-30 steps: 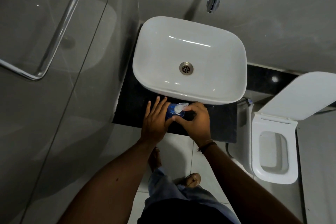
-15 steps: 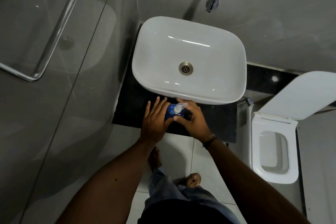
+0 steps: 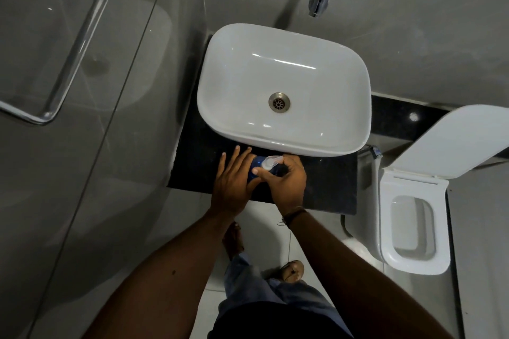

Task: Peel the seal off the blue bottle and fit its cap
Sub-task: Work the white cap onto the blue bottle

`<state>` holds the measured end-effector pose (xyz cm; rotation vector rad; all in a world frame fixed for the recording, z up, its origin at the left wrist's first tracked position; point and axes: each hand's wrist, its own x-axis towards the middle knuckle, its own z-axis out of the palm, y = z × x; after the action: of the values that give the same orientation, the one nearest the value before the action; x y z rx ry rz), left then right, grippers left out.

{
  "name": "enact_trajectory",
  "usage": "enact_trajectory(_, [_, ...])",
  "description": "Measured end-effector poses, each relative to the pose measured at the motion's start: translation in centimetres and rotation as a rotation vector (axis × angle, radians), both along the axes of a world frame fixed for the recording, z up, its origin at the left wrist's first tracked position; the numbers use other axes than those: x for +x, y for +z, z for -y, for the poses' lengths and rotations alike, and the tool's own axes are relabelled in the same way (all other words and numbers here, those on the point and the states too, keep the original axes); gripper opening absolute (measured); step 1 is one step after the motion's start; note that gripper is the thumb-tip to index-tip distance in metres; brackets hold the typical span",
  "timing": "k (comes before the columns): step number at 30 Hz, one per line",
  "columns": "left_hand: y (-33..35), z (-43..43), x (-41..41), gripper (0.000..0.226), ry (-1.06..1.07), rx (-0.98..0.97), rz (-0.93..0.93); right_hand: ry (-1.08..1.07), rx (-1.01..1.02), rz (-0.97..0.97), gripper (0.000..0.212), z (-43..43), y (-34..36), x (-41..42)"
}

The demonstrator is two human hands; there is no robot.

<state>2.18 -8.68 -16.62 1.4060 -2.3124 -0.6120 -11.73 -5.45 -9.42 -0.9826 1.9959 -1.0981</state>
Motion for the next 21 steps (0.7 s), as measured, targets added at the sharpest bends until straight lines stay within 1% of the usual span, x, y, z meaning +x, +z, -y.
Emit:
enact_trajectory(1, [0.1,0.0,0.0,0.073,0.003,-0.002,-0.009,0.026,0.011,0.022,0.048,-0.3,0.2,-0.4])
enact_trajectory(3, [0.2,0.0,0.0,0.078,0.005,0.003,-0.024,0.099,0.034,0.059,0.073,-1.3,0.7,-1.5])
enact_trajectory(4, [0.2,0.0,0.0,0.079,0.007,0.008,-0.030,0.146,0.032,0.063,0.081,-1.8,1.2,-2.0])
enact_trajectory(5, [0.2,-0.1,0.0,0.077,0.014,0.012,-0.036,0.203,0.021,0.035,0.082,-2.1,1.8,-2.5])
enact_trajectory(7, [0.1,-0.1,-0.1,0.071,0.034,0.007,-0.038,0.352,0.003,-0.114,0.075,-2.0,3.2,-3.3])
enact_trajectory(10, [-0.1,-0.1,-0.3,0.067,0.045,-0.017,-0.026,0.563,0.012,-0.449,0.057,-0.3,4.6,-4.0])
enact_trajectory(13, [-0.2,0.1,-0.2,0.070,0.045,-0.021,-0.023,0.604,0.062,-0.676,0.043,0.7,5.6,-3.7])
enact_trajectory(16, [-0.3,0.0,-0.2,0.069,0.038,-0.010,-0.012,0.570,0.095,-0.773,0.041,0.7,5.9,-2.9])
enact_trajectory(21, [0.1,0.0,-0.1,0.072,0.030,0.027,-0.012,0.494,0.128,-0.752,0.029,0.4,5.5,-2.1])
